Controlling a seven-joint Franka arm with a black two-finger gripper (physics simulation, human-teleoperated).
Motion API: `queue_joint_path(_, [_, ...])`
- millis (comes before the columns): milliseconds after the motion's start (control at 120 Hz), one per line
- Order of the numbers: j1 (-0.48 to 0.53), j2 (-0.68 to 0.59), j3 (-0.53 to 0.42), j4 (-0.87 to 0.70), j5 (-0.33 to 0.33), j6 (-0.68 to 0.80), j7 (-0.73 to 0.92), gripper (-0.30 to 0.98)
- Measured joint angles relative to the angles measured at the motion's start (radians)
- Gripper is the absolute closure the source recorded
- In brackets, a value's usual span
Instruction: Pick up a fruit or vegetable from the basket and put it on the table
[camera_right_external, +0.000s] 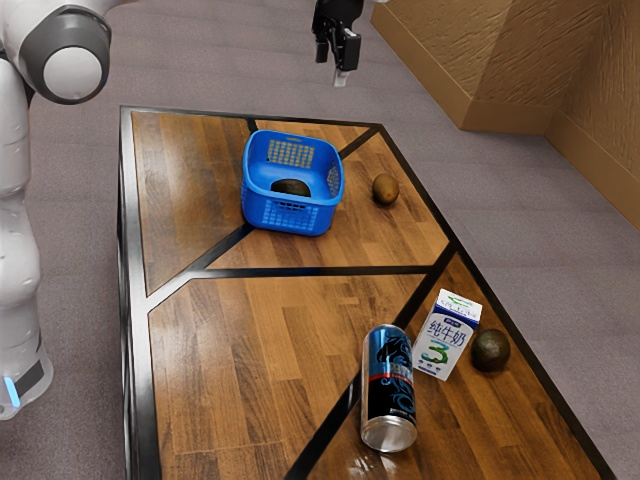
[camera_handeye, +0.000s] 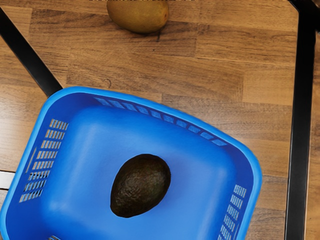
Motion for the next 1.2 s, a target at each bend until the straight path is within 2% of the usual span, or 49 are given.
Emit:
queue_joint_path(33, [-0.003, 0.000, 0.004, 0.000, -0.006, 0.000, 0.000, 0.02])
queue_joint_path(158, [0.021, 0.004, 0.034, 0.000, -0.098, -0.002, 0.001, 0.02])
queue_joint_path(317, [0.102, 0.005, 0.037, -0.001, -0.135, -0.002, 0.002, 0.02])
queue_joint_path(433, [0.110, -0.068, 0.020, 0.154, -0.078, -0.029, 0.009, 0.02])
queue_joint_path(583, [0.030, -0.059, 0.013, 0.164, -0.035, -0.069, 0.056, 0.02])
queue_joint_path(717, [-0.077, -0.043, 0.013, -0.016, -0.013, -0.060, 0.109, 0.02])
queue_joint_path(808, [-0.173, -0.132, 0.020, -0.228, 0.016, 0.012, 0.138, 0.02])
queue_joint_path(875, [-0.273, -0.157, 0.027, -0.311, 0.027, 0.071, 0.156, 0.02])
queue_joint_path(933, [-0.315, -0.156, 0.049, -0.359, 0.033, 0.134, 0.171, 0.02])
queue_joint_path(1092, [-0.278, -0.083, 0.164, -0.354, 0.032, 0.242, 0.211, 0.02])
queue_joint_path(1200, [-0.213, -0.044, 0.195, -0.351, 0.029, 0.281, 0.237, 0.02])
